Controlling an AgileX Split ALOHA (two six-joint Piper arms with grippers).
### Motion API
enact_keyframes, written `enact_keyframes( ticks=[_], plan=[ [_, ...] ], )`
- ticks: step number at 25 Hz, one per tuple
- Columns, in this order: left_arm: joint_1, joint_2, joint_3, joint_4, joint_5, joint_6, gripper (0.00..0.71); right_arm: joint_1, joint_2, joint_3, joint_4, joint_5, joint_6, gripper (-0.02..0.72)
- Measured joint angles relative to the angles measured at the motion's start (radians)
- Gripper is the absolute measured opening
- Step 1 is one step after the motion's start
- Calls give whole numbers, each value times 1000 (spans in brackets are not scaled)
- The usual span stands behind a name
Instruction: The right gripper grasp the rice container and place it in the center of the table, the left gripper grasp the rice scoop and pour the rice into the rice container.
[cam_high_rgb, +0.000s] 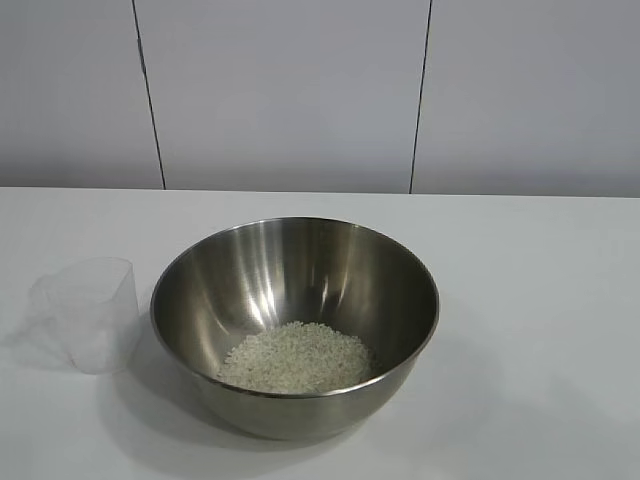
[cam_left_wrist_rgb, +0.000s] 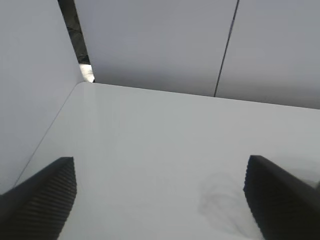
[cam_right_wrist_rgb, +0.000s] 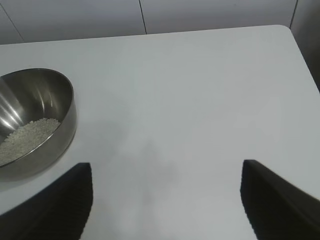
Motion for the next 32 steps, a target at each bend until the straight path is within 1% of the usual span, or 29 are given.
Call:
enact_keyframes(
  ticks=[4,8,11,15,18,22,29,32],
  plan=[
    [-4,-183,99,70,0,-79,657,0,4,0,0,-1,0,557],
    [-40,-316,188,197,-16,-184,657,0,4,0,0,-1,0,557],
    [-64,-388,209,298,13,-272,657,0,4,0,0,0,0,557],
    [-94,-454,224,387,65,-363,657,0,4,0,0,0,0,557],
    [-110,-487,265,396,96,-374,657,0,4,0,0,0,0,557],
    [-115,-505,329,398,138,-382,657,0,4,0,2,0,0,557],
    [-116,-505,450,387,141,-422,657,0,4,0,4,0,0,557],
    [-138,-505,464,387,144,-445,657,0,4,0,4,0,0,557]
  ],
)
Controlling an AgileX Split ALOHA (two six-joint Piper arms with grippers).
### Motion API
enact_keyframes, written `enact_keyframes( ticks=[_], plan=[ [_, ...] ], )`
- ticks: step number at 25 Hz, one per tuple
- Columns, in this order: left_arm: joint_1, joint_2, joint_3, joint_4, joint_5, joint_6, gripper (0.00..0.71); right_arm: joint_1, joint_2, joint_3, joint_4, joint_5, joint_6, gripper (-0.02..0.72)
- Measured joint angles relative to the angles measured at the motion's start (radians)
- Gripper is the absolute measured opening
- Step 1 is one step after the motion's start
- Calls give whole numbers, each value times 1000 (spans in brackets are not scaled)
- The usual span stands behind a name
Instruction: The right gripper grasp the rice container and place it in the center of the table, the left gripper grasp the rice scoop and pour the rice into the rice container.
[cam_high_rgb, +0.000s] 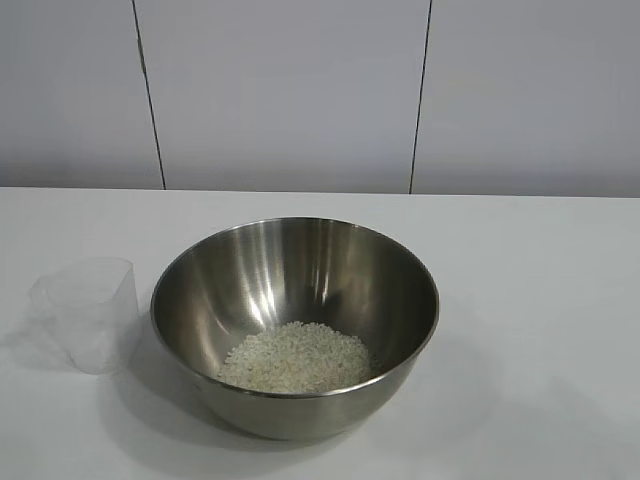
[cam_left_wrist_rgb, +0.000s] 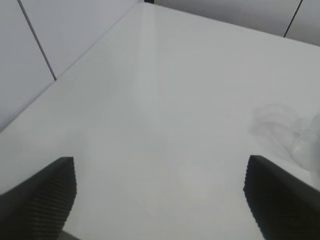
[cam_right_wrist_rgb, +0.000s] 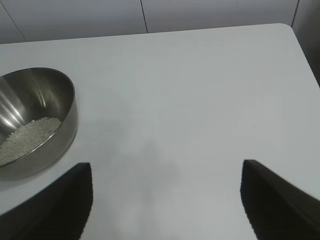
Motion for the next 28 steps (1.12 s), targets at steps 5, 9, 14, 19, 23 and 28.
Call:
enact_keyframes(
  ticks=[5,9,14,19,23,28],
  plan=[
    [-23,0,0,0,4,-3,657,0,0,0,0,0,0,557],
    [-25,0,0,0,65,-6,657,0,0,0,0,-1,0,557],
    [-26,0,4,0,103,-7,657,0,0,0,0,-1,0,557],
    [-84,-1,15,6,100,-7,657,0,0,0,0,-1,0,557],
    [-130,-34,15,7,97,-7,657,0,0,0,0,-1,0,557],
    [-131,-107,15,9,97,-7,657,0,0,0,0,0,0,557]
  ],
)
